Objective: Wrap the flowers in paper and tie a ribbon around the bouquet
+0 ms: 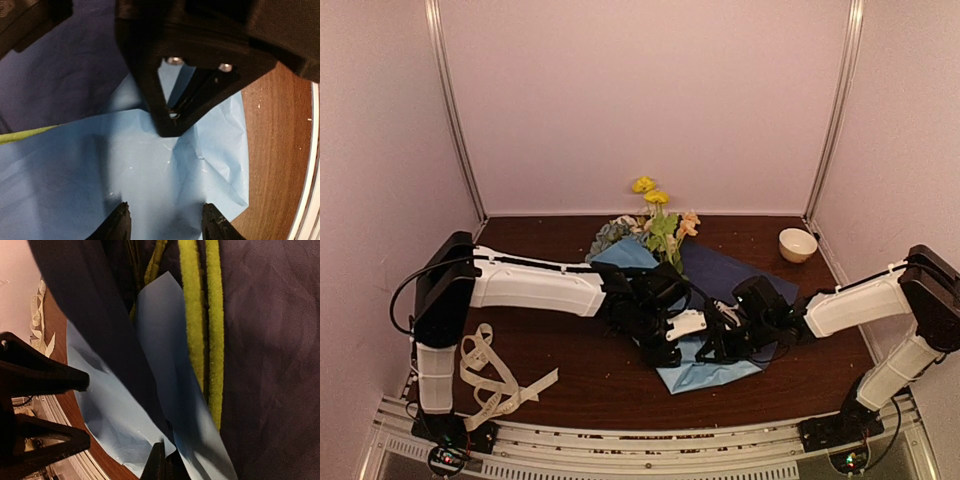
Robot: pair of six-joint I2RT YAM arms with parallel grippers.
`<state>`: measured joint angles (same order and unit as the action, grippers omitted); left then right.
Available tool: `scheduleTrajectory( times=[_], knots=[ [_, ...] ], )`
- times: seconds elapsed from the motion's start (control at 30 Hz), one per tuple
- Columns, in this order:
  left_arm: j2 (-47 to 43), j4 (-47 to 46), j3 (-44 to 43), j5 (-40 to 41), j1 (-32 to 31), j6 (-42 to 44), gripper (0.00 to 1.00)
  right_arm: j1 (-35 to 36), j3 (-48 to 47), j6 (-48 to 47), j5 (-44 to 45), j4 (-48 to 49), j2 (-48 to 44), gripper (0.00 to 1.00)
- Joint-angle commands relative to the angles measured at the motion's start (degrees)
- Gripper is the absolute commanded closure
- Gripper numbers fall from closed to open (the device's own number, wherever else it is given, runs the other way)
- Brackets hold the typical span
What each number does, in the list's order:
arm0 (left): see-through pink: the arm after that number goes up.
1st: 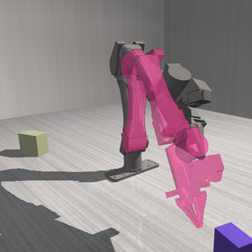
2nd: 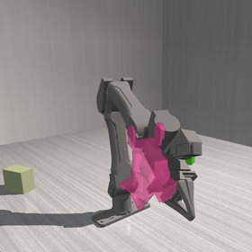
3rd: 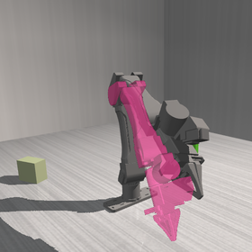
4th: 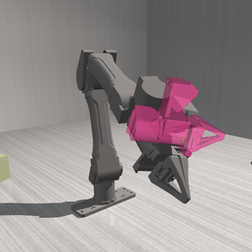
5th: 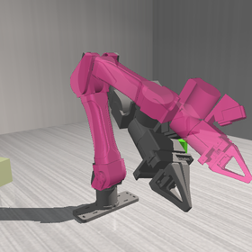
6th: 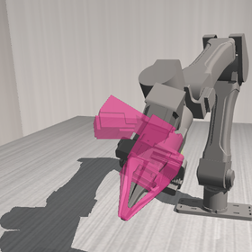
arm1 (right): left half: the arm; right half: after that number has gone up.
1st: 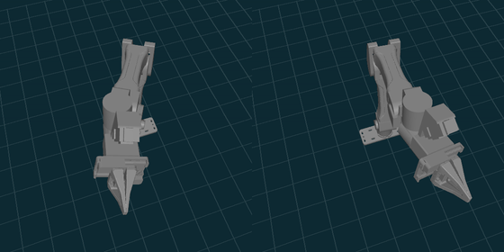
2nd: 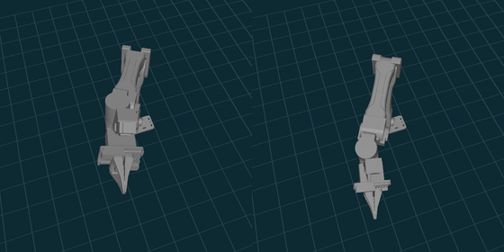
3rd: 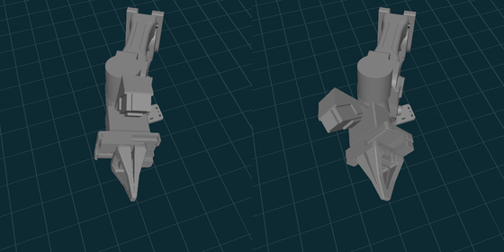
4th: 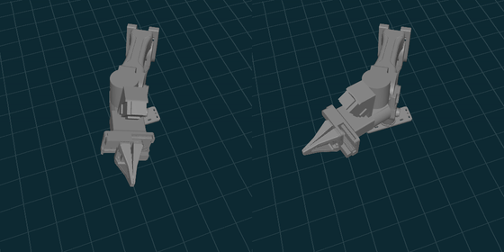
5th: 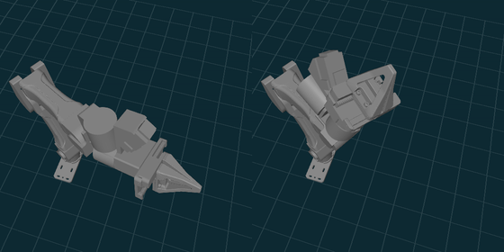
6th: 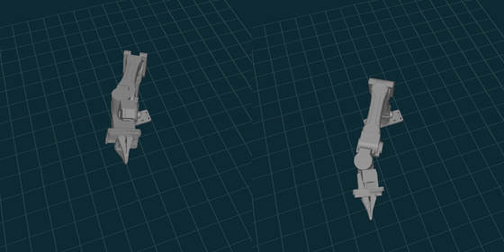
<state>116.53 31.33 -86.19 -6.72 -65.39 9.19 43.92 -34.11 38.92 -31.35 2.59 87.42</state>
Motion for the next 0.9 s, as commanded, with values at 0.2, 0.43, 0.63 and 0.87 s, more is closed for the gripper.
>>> scheduleTrajectory(
  times=[0.2,0.43,0.63,0.87],
  knots=[
    [6.33,3.22,-4.63,-10.55,1.03,0.03,0.48,-3.23,3.28,4.66,-0.9,6.11,-1.57,1.0],
    [8.99,3.1,-5.41,-17.55,3.51,-2.07,0.48,-4.78,4.32,6.24,-1.56,8.89,-1.76,0.94],
    [9.99,4.38,-6.62,-18.1,3.64,-1.9,0.46,-5.07,3.78,5.47,-5.44,9.94,-2.16,0.86],
    [10.21,3.39,-6.04,-20.17,4.62,-2.47,0.46,-4.01,5.52,6.14,-8.98,9.32,-1.78,0.75]
  ],
)
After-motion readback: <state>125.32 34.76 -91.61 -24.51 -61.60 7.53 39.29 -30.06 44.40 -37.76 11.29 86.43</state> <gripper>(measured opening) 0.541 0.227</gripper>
